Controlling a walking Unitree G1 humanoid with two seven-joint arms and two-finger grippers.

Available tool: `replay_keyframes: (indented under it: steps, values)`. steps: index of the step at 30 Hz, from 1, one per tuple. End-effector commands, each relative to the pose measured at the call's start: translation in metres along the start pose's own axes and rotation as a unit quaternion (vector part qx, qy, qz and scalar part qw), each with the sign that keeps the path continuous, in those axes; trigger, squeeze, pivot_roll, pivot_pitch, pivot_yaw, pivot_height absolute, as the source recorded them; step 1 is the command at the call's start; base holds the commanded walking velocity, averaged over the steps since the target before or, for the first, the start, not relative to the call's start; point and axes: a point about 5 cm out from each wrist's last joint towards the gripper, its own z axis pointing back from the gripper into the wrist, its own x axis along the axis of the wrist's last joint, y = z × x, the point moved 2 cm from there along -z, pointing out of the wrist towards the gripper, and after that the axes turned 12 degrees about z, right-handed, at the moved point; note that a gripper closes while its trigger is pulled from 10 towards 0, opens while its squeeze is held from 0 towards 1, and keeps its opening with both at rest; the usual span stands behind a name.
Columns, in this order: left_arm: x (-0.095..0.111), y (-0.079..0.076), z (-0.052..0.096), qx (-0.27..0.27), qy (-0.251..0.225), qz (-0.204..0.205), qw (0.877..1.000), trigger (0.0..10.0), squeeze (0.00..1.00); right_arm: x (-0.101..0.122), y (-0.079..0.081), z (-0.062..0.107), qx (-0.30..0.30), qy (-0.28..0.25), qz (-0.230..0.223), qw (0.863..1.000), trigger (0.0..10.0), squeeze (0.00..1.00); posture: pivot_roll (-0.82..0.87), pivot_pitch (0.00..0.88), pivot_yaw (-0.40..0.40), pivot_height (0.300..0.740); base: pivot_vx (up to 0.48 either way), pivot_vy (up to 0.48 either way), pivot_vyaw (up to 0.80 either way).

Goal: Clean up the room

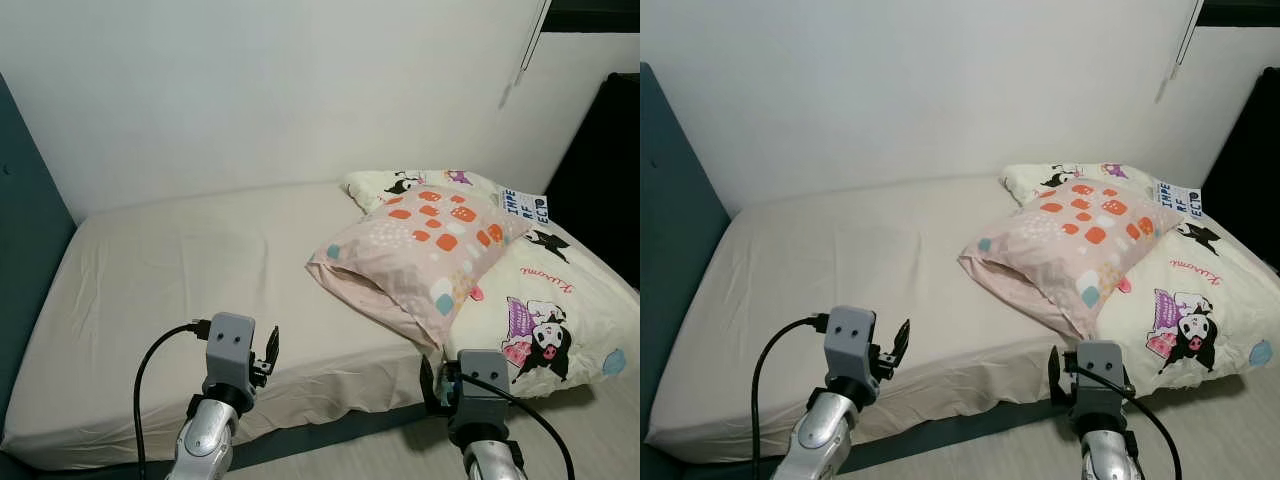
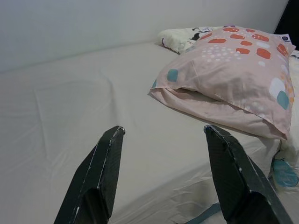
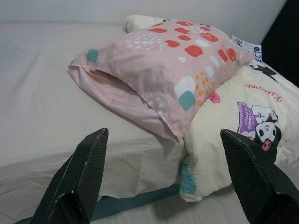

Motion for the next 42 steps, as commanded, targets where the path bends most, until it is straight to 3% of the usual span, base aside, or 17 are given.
replay_keyframes:
  steps: [1, 11, 31, 42]
  values:
    - [-0.0069, 0.0016, 0.0035, 0.002, 0.015, -0.006, 1.000, 10.0, 0.00, -0.0037, 0.0016, 0.0017, 0.003, 0.006, -0.009, 1.000, 10.0, 0.00, -0.02, 0.094, -0.036, 0.740, 0.000, 0.000, 0.00]
    - [-0.0071, 0.0014, 0.0029, 0.002, 0.015, -0.007, 1.000, 10.0, 0.00, -0.0039, -0.0019, 0.0007, -0.010, 0.008, 0.021, 1.000, 10.0, 0.00, -0.01, 0.091, -0.037, 0.740, 0.000, 0.000, 0.00]
    - [-0.0068, 0.0014, 0.0026, 0.004, 0.015, -0.009, 1.000, 10.0, 0.00, -0.0022, -0.0006, 0.0002, -0.009, 0.001, -0.006, 1.000, 10.0, 0.00, -0.01, 0.089, -0.038, 0.740, 0.000, 0.000, 0.00]
    - [-0.0070, 0.0025, 0.0025, 0.006, 0.015, -0.010, 1.000, 10.0, 0.00, -0.0026, -0.0014, -0.0020, -0.016, 0.004, 0.022, 1.000, 10.0, 0.00, -0.02, 0.092, -0.038, 0.740, 0.000, 0.000, 0.00]
